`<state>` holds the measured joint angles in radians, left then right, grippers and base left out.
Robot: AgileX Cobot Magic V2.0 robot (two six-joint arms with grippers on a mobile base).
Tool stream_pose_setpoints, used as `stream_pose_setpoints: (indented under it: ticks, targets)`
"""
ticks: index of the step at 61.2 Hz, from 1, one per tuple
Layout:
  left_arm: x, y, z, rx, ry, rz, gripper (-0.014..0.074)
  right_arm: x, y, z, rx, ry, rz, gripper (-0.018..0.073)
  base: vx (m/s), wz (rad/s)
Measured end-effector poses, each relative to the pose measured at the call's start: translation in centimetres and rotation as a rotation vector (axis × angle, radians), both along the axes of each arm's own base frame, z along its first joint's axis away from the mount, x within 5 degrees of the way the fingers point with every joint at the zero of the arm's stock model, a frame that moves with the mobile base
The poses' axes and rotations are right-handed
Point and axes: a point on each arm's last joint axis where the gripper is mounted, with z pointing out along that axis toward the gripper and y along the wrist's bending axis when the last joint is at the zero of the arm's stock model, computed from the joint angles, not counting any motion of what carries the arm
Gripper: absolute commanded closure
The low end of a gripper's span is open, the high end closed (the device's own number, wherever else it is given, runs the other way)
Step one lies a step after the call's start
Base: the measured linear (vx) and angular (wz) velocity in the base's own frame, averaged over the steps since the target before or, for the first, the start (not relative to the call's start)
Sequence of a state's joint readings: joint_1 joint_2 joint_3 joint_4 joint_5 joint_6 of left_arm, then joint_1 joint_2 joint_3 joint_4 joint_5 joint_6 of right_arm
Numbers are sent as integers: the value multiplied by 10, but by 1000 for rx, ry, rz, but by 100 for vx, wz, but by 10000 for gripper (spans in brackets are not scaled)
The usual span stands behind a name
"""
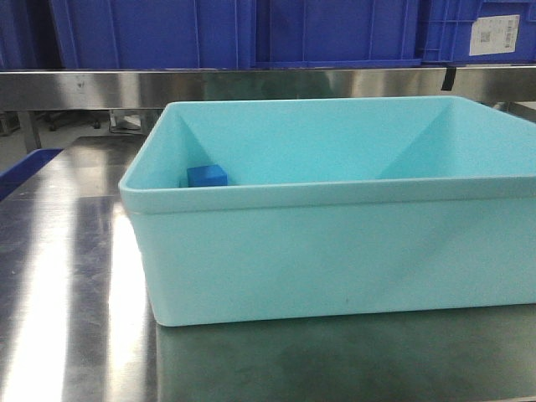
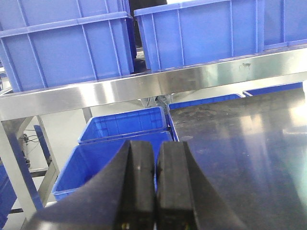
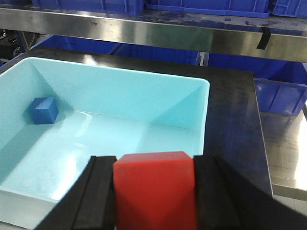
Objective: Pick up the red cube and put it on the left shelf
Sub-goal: 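Hold the red cube in the right gripper while backing away from the table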
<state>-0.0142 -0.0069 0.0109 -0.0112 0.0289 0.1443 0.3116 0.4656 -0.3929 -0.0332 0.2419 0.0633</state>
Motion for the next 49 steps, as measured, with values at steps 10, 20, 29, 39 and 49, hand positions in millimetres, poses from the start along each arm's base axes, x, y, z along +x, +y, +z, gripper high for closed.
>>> stream_pose_setpoints:
  ticks: [10, 20, 29, 39, 49]
  targets:
    - [0, 0, 0, 0, 0, 0, 491, 0, 0, 0, 0, 0, 0, 501, 0, 0]
    - [0, 0, 0, 0, 0, 0, 491, 0, 0, 0, 0, 0, 0, 501, 0, 0]
    - [0, 0, 0, 0, 0, 0, 491, 0, 0, 0, 0, 0, 0, 501, 0, 0]
    - [0, 0, 0, 0, 0, 0, 491, 0, 0, 0, 0, 0, 0, 501, -2, 11]
    - [0, 0, 0, 0, 0, 0, 491, 0, 0, 0, 0, 0, 0, 501, 0, 0]
